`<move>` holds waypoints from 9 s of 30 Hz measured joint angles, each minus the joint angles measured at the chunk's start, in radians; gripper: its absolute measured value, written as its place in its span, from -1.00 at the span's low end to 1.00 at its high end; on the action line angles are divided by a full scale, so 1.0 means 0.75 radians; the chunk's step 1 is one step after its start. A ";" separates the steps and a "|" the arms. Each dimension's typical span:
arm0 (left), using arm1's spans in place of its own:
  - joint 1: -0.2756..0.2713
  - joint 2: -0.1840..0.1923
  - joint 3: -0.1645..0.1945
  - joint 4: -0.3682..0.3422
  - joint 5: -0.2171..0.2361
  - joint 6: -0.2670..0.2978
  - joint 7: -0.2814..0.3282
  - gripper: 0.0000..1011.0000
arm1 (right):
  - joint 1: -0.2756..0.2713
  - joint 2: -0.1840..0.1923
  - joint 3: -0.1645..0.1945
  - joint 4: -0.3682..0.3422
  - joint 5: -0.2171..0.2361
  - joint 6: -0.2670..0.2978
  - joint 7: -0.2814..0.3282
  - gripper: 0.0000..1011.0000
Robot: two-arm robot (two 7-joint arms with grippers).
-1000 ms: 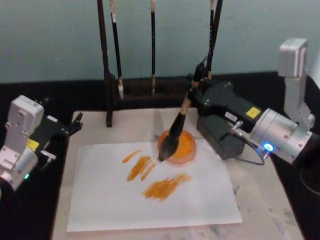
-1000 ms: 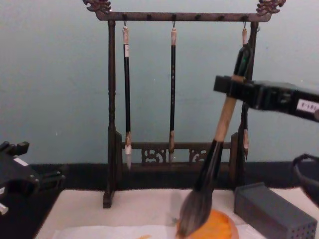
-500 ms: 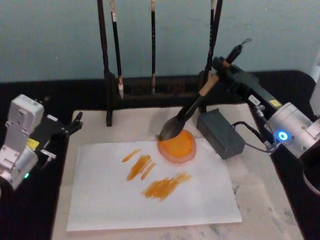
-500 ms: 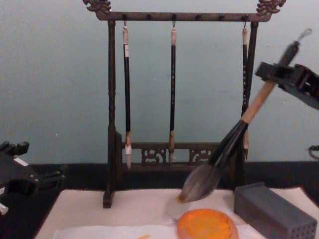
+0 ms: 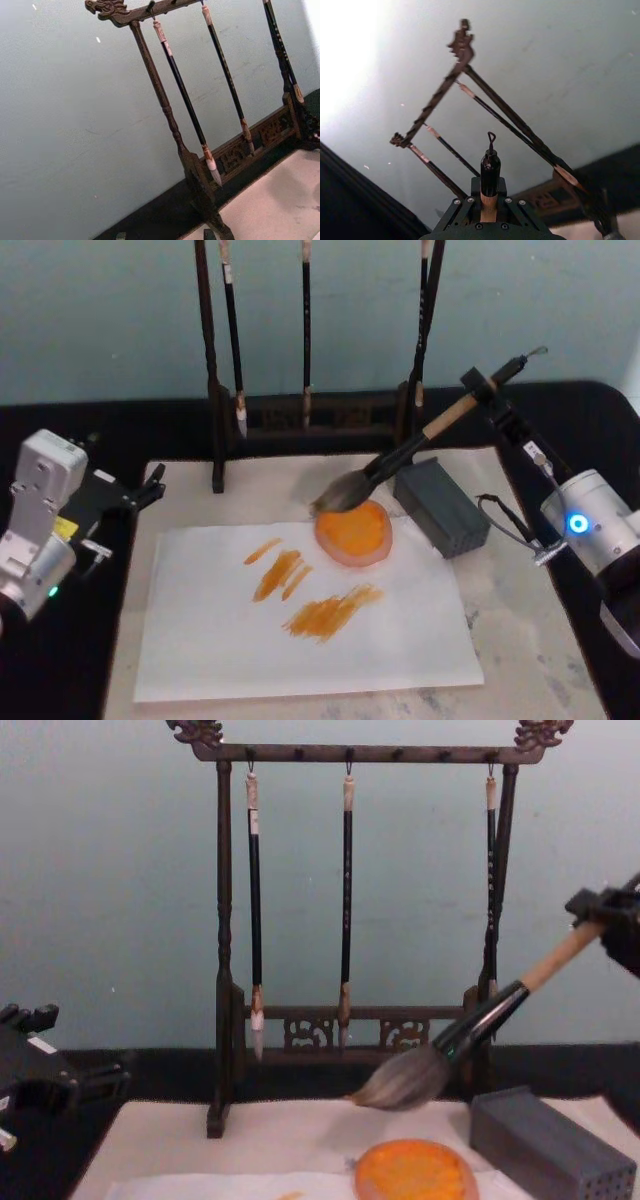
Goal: Pick up the brush from the inkstone, write on the paper, then place the brush back to its original position.
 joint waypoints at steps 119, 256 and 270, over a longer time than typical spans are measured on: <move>0.000 0.000 0.000 0.000 0.000 0.000 0.000 0.98 | 0.230 0.026 -0.186 0.463 0.390 -0.021 -0.214 -0.02; 0.000 0.000 0.000 0.000 0.000 0.000 0.000 0.98 | 0.014 0.301 -0.424 0.086 -0.845 -0.351 -0.563 0.98; 0.000 0.000 0.000 0.000 0.000 0.000 0.000 0.98 | 0.015 0.302 -0.425 0.084 -0.843 -0.349 -0.563 0.98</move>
